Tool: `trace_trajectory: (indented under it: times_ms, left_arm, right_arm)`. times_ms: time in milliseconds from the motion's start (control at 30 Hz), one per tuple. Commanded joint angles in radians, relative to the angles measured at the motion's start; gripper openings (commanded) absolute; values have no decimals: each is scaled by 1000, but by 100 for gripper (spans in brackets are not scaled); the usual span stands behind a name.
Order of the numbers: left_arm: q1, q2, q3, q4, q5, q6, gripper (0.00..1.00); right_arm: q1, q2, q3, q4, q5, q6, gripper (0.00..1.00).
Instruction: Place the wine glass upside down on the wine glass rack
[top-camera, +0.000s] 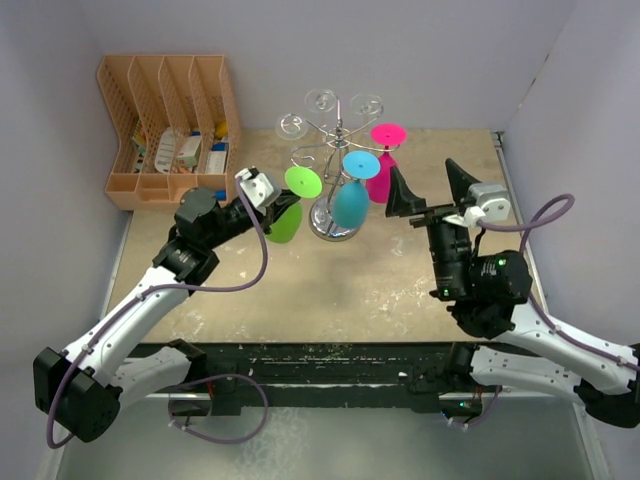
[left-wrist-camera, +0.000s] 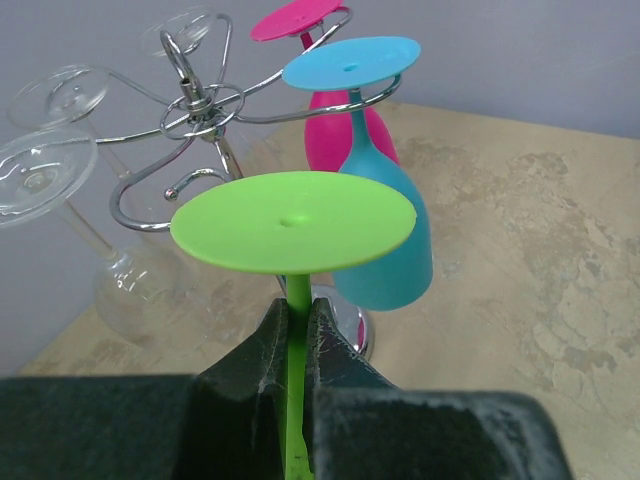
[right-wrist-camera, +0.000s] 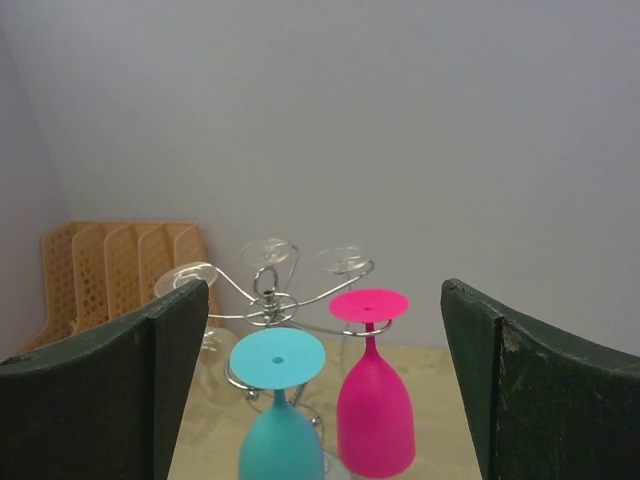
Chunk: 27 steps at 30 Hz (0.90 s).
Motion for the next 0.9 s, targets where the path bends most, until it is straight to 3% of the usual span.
trace_trajectory:
  times_ms: [0, 133, 200, 433, 867]
  left_arm:
    - [26, -27, 17, 130, 24, -55, 0]
    - [34, -25, 22, 122, 73, -123, 0]
    - [27, -31, -36, 228, 92, -143, 0]
    - [-12, 14, -87, 268, 128, -92, 0]
    - [-18, 195, -130, 677, 48, -163, 0]
  right_arm:
    - [1, 59, 170, -124, 99, 40, 100]
    - [2, 118, 234, -166, 108, 50, 100]
    - [2, 136, 261, -190, 118, 64, 100]
    - [2, 148, 255, -209, 136, 108, 100]
    - [2, 95, 190, -224, 93, 212, 100]
